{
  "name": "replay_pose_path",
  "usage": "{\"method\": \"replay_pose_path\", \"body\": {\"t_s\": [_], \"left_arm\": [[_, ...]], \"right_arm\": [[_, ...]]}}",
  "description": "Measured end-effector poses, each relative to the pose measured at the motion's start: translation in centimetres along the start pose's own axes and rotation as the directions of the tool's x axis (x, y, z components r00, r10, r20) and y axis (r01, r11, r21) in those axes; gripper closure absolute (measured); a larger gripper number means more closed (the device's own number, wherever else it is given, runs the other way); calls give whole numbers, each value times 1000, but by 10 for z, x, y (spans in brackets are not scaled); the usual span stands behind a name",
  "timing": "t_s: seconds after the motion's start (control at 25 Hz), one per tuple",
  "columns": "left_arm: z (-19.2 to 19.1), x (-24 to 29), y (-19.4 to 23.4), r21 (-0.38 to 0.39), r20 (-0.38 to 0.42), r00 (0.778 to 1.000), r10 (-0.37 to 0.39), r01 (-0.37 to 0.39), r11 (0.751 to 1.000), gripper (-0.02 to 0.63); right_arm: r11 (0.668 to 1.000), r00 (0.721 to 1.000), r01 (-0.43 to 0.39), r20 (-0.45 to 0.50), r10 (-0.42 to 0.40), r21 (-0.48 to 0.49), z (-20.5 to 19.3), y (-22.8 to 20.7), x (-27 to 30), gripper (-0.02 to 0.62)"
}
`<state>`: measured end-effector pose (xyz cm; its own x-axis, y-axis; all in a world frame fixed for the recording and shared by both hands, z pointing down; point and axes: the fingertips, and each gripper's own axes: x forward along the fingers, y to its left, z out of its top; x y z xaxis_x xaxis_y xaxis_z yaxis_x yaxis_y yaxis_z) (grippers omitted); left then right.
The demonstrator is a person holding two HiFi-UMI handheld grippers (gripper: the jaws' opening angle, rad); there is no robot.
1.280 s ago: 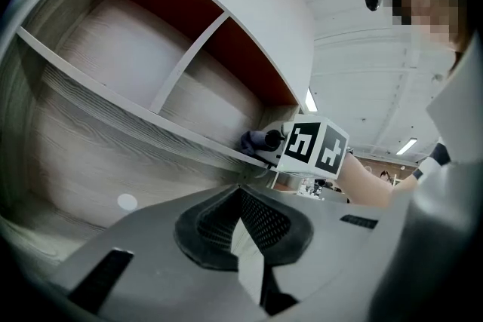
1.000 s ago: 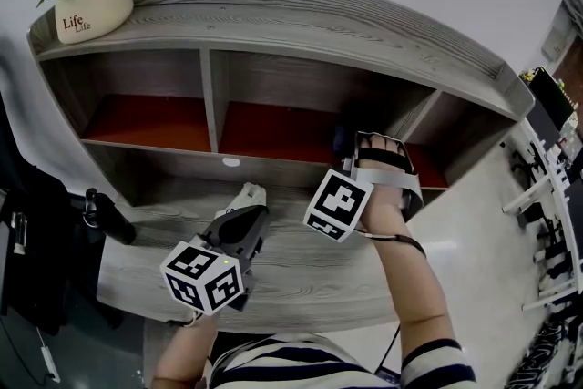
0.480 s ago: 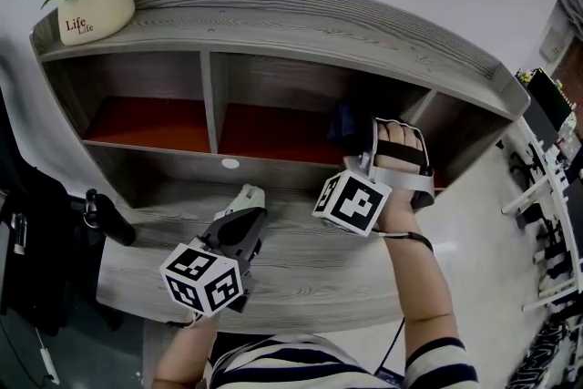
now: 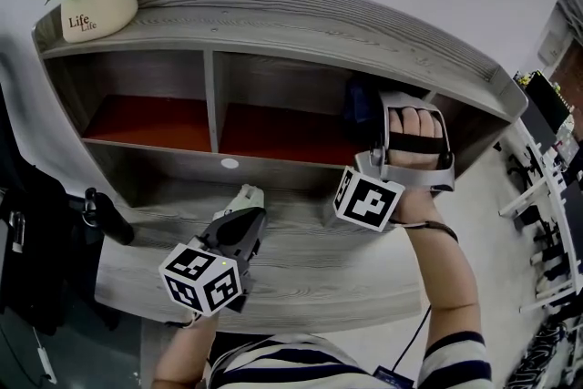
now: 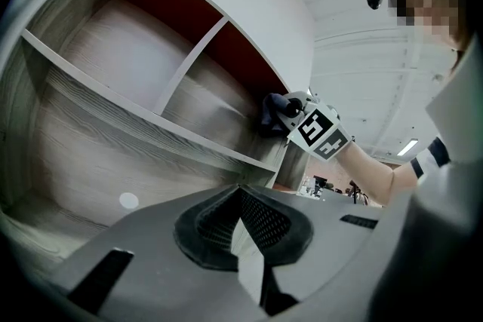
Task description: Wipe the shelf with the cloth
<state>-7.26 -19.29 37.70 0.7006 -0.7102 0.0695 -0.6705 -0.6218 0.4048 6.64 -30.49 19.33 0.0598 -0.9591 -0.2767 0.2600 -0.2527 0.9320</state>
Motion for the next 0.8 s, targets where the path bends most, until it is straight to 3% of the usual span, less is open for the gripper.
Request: {"method": "replay_pose_path", "body": {"t_s": [0.4, 0.8], "left_arm": [[-2, 1, 2, -9, -3, 1000, -6, 6, 1000, 591], [-3, 1, 4, -22, -1, 1000, -6, 6, 1000, 591]], "right_arm": [[970, 998, 35, -45, -47, -240, -14, 3, 5, 551], [933, 980, -142, -177, 87, -330, -31, 26, 15, 551]]}}
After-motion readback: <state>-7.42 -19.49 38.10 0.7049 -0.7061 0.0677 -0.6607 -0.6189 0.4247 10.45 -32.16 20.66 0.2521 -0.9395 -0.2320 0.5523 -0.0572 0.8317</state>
